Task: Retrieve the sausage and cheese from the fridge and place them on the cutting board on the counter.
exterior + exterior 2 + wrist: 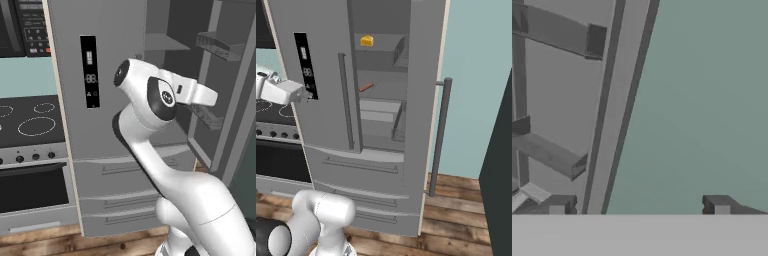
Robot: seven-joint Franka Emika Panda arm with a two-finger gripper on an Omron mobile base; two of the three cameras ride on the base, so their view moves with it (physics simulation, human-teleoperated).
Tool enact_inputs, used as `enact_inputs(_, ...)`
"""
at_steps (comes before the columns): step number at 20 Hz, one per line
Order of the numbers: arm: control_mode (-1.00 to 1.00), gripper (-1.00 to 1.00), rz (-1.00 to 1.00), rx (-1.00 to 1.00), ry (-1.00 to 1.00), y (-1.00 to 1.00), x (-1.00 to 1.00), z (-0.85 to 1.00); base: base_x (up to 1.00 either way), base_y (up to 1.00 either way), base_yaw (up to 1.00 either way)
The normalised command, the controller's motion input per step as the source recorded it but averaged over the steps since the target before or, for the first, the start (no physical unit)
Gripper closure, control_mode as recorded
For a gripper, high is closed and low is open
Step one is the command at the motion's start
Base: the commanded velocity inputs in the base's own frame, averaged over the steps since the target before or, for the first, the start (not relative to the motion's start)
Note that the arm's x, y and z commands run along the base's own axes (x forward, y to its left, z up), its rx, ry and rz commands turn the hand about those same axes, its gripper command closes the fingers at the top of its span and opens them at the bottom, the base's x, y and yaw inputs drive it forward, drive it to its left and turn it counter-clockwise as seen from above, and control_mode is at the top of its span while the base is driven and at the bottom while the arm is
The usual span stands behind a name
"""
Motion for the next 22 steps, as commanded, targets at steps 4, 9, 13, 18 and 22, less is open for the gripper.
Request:
enact_inputs(4,-1.00,-1.00,0.40,0.19,0.16,0.65,0.18,-0.32,0.00,0.00,0.00)
enact_inputs(9,-1.00,-1.00,0.51,0.25,0.37,0.33,0.67,-0.51,0.00,0.00,0.00)
enact_inputs(13,-1.00,-1.00,0.67,0.23,0.18,0.00,0.58,-0.59,0.00,0.00,0.00)
enact_inputs(18,-1.00,-1.00,0.40,0.03,0.00,0.00,0.39,-0.17,0.00,0.00,0.00)
enact_inputs(22,-1.00,-1.00,0.13,0.12,-0.14,0.00,0.30,-0.03,0.00,0.00,0.00)
